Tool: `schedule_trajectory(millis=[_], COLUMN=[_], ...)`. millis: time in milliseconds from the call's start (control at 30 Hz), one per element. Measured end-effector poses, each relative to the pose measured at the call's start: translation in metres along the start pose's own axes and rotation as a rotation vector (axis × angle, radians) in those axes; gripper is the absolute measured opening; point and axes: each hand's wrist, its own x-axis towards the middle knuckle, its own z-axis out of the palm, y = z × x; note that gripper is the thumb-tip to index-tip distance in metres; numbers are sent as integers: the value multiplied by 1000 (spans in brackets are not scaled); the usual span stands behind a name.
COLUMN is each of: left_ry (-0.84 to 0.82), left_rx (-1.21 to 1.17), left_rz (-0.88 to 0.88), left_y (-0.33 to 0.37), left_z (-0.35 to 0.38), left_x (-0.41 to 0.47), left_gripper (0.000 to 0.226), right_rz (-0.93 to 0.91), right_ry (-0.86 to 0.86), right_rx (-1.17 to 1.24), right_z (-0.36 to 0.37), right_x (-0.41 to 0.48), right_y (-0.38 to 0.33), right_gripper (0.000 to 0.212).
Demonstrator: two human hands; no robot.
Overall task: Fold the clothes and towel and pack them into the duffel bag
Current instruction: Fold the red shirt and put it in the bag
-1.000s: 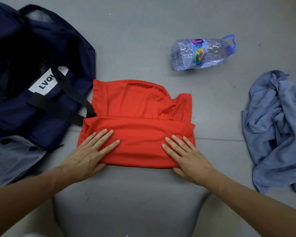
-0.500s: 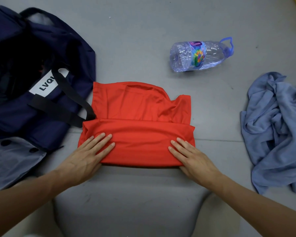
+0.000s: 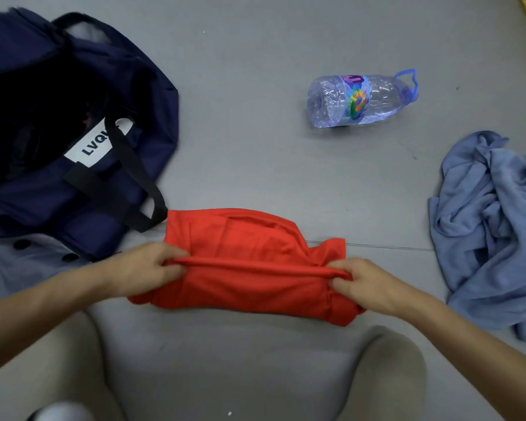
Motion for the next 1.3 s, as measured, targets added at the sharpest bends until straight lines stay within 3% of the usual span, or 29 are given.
schedule_trajectory(millis=[133,200,267,333,433,533,633,867,1000,1167,1300], left_ry=[294,464,659,756,636,502,415,298,130,249,354], left_rx=[28,72,174,428,638,690,743,1004,1203,1231,1076], left_rz=[-26,-58,-25,117,260,197,104,145,106,136,109], left_y=[-2,2,6,9,11,10,1,11,47,69,66], left_z=[-30,-38,-33,-18,23,62,70,7,-24,-34,-26], left_x=[27,40,49,52,49,38,35,92,115,152,143], left_gripper=[27,27,22,30,45,51,62,65,66,66,79], right_rz=[31,96,127,-64,-371,-323,-258,-221,-335,-374,-397], right_ry=[185,310,489,617,462,291,270,341,257,205,178], right_rx=[47,-61,-275,-510,-782,-896,-911,-752,-702,-684,-658], right_z=[-27,-32,-28,-15,11,35,41,84,121,136,135], right_x=[29,45,54,57,59,54,43,8,-13,-5,2], right_y=[-9,-8,-5,-6,-1,18,35,37,28,11,-4], right_gripper=[21,9,26,46,61,70,73,63,54,53,56])
